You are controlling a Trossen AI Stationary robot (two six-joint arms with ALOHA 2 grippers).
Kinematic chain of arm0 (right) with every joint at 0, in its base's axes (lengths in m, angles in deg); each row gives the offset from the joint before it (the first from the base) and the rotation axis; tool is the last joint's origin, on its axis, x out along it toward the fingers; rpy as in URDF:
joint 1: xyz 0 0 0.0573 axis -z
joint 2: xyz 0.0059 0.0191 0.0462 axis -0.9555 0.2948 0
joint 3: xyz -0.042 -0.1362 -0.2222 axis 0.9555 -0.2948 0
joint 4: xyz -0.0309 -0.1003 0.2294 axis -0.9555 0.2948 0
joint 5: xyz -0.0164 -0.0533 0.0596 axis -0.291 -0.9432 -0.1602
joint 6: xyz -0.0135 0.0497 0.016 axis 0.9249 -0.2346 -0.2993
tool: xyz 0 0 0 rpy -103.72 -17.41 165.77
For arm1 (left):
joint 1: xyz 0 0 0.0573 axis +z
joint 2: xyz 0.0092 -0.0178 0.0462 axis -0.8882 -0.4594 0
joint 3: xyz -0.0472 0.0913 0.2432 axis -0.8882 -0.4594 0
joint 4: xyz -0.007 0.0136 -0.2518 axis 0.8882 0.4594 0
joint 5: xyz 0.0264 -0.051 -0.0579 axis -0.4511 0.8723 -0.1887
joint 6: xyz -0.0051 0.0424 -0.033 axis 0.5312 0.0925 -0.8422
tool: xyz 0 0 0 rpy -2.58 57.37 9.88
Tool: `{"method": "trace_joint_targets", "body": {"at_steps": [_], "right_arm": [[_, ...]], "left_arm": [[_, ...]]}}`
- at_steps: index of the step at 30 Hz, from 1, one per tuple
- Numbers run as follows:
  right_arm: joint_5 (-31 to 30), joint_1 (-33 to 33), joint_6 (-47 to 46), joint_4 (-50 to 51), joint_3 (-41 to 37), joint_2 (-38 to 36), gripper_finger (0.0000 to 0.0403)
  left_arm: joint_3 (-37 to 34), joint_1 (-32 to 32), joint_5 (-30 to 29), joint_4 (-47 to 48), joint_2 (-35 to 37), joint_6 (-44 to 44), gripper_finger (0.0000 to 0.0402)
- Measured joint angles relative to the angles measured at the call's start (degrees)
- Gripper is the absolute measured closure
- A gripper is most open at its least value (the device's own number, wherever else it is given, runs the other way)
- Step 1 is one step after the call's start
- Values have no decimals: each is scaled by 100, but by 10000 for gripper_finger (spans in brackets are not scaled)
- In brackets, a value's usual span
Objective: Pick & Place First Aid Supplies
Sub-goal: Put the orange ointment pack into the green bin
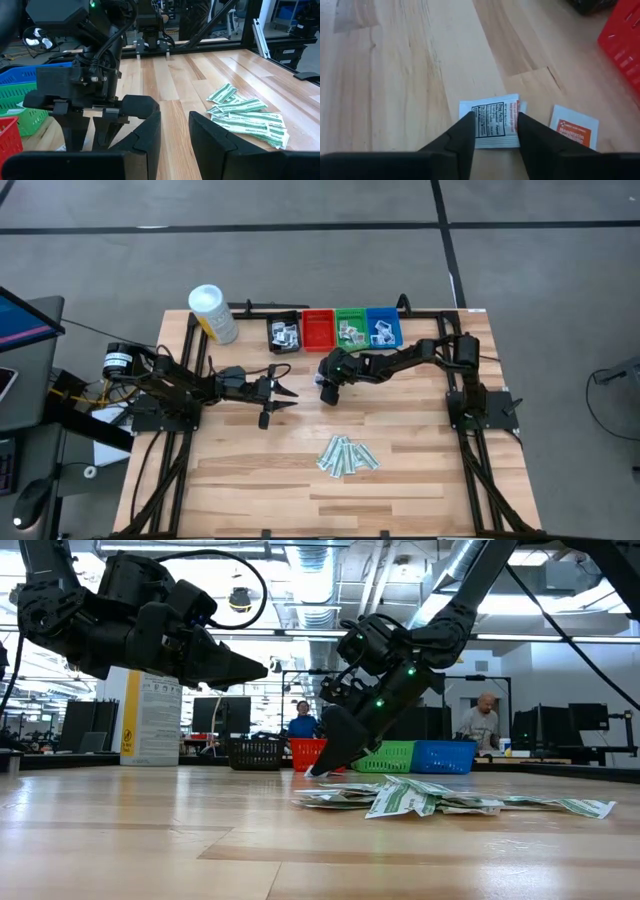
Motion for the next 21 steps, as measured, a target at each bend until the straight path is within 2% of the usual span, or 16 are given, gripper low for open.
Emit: {"method": "trace_joint_targets", "body": {"at_steps": [11, 21], "right_arm": [[20, -46, 279, 94, 261, -44, 297], [9, -64, 302, 1230, 941, -124, 324]], "left_arm": [[0, -1, 0, 0, -1, 0, 300], [0, -1, 0, 2, 1, 0, 300]]}}
